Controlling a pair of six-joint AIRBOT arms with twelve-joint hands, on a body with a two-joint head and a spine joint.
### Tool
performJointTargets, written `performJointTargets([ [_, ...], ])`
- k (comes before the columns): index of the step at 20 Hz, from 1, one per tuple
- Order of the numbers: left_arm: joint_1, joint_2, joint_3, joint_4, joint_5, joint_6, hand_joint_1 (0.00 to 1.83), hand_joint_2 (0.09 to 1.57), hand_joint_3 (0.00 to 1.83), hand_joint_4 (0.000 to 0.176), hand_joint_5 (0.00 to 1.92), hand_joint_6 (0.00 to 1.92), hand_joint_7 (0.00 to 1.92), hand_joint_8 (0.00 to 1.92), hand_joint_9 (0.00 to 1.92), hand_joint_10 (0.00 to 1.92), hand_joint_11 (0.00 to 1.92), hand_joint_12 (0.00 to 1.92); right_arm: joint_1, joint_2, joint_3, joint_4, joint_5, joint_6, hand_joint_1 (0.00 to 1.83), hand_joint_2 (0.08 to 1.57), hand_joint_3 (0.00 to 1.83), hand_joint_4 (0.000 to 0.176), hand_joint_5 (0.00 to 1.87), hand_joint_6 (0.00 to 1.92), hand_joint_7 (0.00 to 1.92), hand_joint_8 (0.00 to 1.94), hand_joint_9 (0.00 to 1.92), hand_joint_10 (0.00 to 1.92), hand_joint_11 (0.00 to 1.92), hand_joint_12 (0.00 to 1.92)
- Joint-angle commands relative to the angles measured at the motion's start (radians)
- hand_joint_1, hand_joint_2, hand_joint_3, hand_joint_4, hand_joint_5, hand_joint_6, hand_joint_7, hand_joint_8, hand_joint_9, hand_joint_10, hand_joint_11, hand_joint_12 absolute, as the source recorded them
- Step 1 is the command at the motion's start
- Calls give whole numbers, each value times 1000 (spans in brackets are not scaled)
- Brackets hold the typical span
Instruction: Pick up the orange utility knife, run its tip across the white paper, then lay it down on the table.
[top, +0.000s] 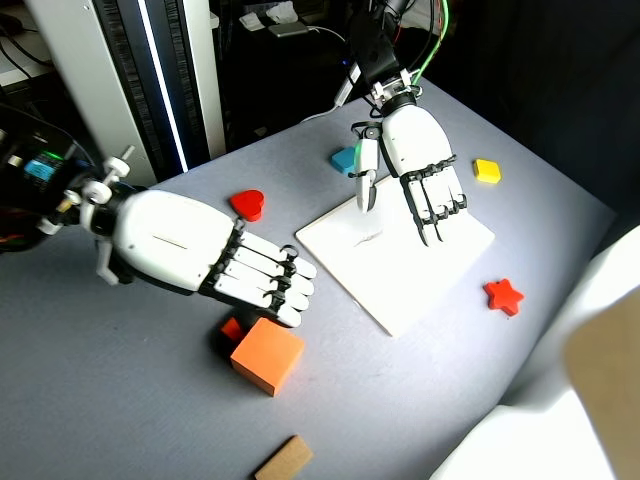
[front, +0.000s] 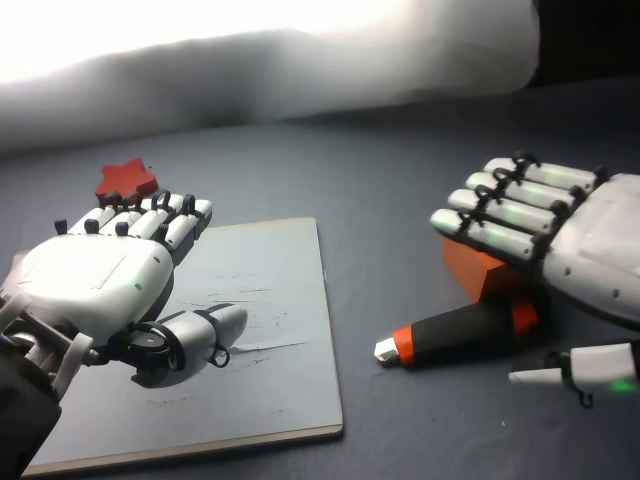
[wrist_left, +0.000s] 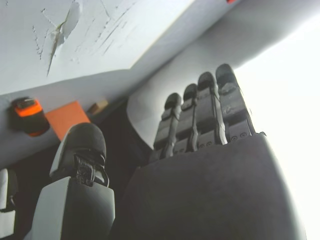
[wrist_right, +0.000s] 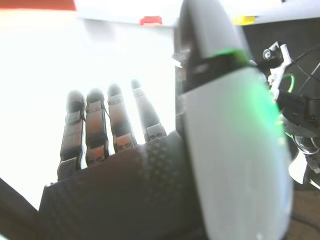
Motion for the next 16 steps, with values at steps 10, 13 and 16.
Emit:
performJointTargets([
  [10, -109, 5, -14, 59, -17, 12, 200, 1307, 0, 0, 537, 143, 656, 328, 467, 657, 47, 1483, 83, 179, -114, 59, -47, 103, 183, 1231, 5, 0, 844, 566, 941, 594, 744, 920, 278, 1575],
  [13, -132, 9, -33, 59, -12, 9, 235, 1359, 9, 0, 783, 1426, 904, 1713, 844, 1906, 696, 1917, 102, 217, -126, 59, -50, 141, 240, 1345, 14, 0, 1000, 1374, 1195, 1544, 1115, 1907, 913, 1918],
  [16, -162, 9, -55, 73, -10, 11, 234, 1427, 15, 0, 1013, 1800, 1147, 1840, 1152, 1921, 1097, 1921, 117, 239, -130, 59, -49, 174, 536, 1403, 16, 0, 1094, 1847, 1273, 1858, 1302, 1921, 1252, 1921],
])
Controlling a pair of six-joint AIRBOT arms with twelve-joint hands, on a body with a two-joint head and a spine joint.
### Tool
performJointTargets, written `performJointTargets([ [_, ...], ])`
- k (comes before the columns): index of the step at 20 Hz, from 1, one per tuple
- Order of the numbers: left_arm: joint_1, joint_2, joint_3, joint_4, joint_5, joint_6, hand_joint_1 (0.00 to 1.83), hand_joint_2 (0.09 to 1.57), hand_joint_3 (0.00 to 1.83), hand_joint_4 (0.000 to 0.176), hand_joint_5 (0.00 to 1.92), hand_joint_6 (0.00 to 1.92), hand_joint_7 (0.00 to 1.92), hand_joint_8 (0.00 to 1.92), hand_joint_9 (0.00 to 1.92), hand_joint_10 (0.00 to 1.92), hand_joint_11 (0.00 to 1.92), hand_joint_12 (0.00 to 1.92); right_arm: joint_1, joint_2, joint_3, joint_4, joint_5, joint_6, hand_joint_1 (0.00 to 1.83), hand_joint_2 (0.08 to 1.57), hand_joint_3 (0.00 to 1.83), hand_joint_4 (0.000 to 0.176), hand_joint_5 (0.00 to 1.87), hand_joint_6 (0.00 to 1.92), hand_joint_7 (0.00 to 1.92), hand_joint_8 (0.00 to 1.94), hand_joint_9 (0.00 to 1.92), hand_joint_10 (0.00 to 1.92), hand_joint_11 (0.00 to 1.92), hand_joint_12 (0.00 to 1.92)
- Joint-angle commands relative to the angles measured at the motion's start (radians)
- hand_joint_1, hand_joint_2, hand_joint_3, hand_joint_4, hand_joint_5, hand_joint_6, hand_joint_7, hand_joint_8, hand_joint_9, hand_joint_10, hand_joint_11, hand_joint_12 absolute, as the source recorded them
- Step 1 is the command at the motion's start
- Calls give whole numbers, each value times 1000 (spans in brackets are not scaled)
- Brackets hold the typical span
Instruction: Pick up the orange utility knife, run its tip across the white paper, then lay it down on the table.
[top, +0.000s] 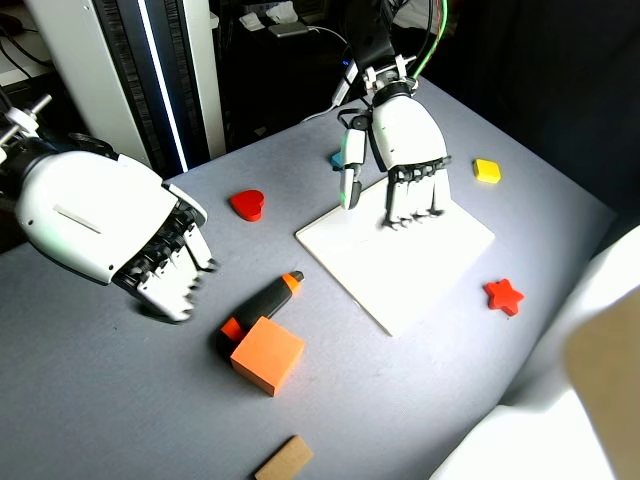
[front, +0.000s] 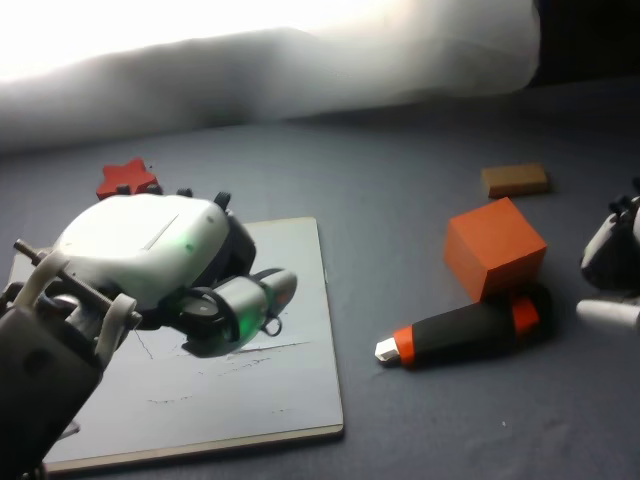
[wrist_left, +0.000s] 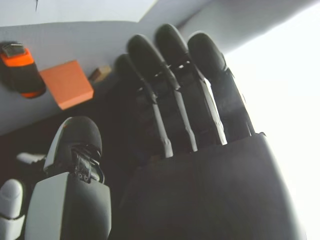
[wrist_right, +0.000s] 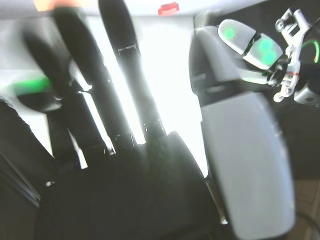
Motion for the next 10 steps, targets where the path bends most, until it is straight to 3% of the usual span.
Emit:
performJointTargets([
  [1, -20, 7, -10, 74, -74, 6, 286, 1456, 18, 0, 1035, 1854, 1201, 1883, 1247, 1921, 1214, 1921, 21, 9, -3, -8, 103, 13, 658, 1418, 20, 0, 1135, 1906, 1313, 1924, 1367, 1921, 1364, 1921],
  [4, -38, 7, -37, 74, -73, 21, 500, 1491, 12, 0, 1035, 1920, 1196, 1921, 1266, 1921, 1288, 1921, 53, 16, -3, -15, 115, 15, 784, 1417, 16, 0, 1166, 1921, 1316, 1941, 1388, 1921, 1385, 1921],
  [5, -36, 7, -44, 78, -73, 21, 513, 1492, 11, 0, 1033, 1921, 1201, 1921, 1272, 1921, 1295, 1921, 63, 16, -3, -26, 125, 9, 798, 1418, 18, 52, 1182, 1921, 1320, 1941, 1393, 1921, 1385, 1921],
  [6, -34, 8, -48, 80, -73, 21, 510, 1494, 10, 0, 1027, 1921, 1199, 1921, 1264, 1921, 1299, 1921, 69, 17, -3, -37, 130, 1, 787, 1425, 22, 151, 1195, 1921, 1323, 1941, 1396, 1921, 1382, 1921],
  [7, -30, 8, -50, 89, -73, 12, 507, 1496, 10, 0, 1038, 1921, 1207, 1921, 1268, 1921, 1310, 1921, 74, 18, -3, -47, 129, 1, 778, 1429, 24, 171, 1205, 1921, 1327, 1941, 1394, 1921, 1379, 1921],
  [10, -25, 10, -48, 97, -73, 0, 515, 1492, 6, 0, 1030, 1921, 1203, 1921, 1263, 1921, 1305, 1921, 102, 30, -3, -123, 80, 55, 742, 1436, 27, 176, 1191, 1921, 1313, 1941, 1385, 1921, 1375, 1921],
])
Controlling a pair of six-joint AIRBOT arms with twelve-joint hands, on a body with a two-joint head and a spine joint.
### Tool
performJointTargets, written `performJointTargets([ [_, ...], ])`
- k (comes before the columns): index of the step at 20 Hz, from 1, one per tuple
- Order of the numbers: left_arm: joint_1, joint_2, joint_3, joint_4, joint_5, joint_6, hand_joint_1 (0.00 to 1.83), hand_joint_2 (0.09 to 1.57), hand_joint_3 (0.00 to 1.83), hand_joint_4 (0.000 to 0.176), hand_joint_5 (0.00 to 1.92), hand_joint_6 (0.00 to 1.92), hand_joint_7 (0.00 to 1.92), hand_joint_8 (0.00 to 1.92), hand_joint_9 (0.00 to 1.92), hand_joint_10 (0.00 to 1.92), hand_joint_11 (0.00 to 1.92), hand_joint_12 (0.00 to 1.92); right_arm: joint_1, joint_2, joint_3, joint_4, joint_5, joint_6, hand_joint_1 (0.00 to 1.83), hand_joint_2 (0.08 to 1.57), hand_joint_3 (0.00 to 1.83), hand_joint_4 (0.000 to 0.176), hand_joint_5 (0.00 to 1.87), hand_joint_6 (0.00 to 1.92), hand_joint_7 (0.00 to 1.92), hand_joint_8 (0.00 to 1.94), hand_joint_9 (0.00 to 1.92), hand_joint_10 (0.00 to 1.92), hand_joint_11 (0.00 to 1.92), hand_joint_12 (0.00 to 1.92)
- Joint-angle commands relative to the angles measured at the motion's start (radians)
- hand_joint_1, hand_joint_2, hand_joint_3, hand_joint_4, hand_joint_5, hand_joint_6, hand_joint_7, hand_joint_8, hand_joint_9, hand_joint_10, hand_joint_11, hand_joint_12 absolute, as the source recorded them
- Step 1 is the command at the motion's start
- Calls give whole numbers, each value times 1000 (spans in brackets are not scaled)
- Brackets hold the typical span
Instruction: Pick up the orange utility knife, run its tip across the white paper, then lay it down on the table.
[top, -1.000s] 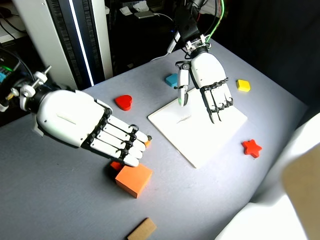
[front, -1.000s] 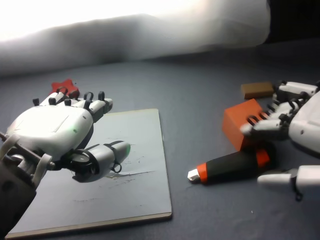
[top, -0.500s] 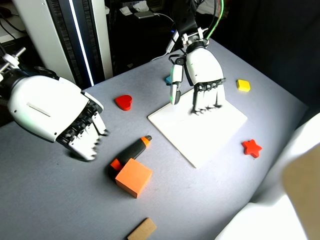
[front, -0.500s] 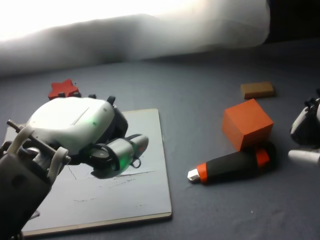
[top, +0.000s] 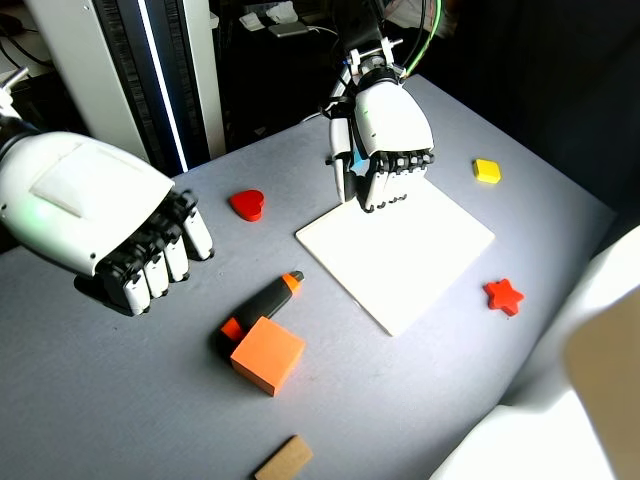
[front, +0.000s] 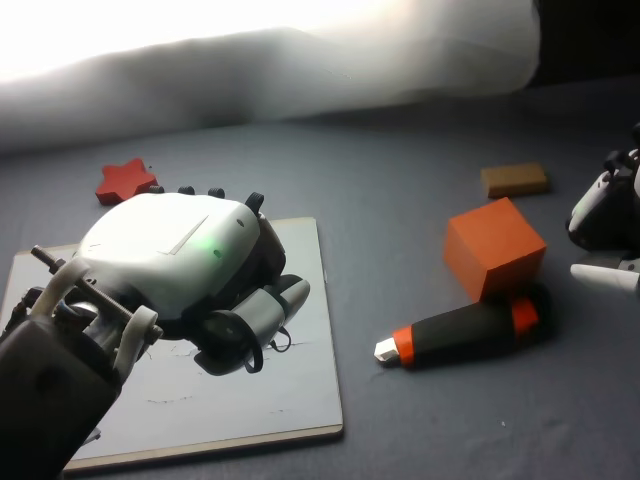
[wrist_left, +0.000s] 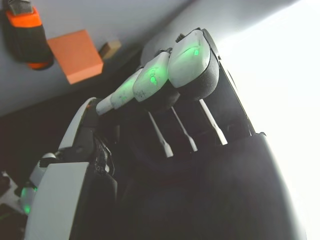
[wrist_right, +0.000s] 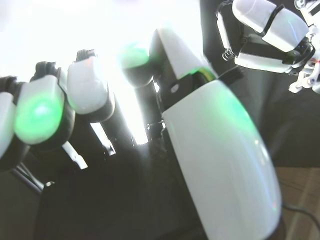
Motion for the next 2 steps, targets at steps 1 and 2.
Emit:
performJointTargets([
  [1, -6, 9, 1, 66, -74, -6, 505, 1497, 7, 0, 1024, 1921, 1193, 1921, 1251, 1921, 1293, 1921, 15, 10, -1, -24, 86, 20, 740, 1436, 27, 176, 1190, 1921, 1311, 1941, 1385, 1921, 1376, 1921],
  [2, -8, 9, 4, 65, -74, -6, 504, 1497, 6, 0, 1023, 1921, 1191, 1921, 1249, 1921, 1290, 1921, 25, 14, -1, -44, 85, 36, 739, 1434, 25, 176, 1189, 1921, 1308, 1941, 1379, 1921, 1373, 1921],
])
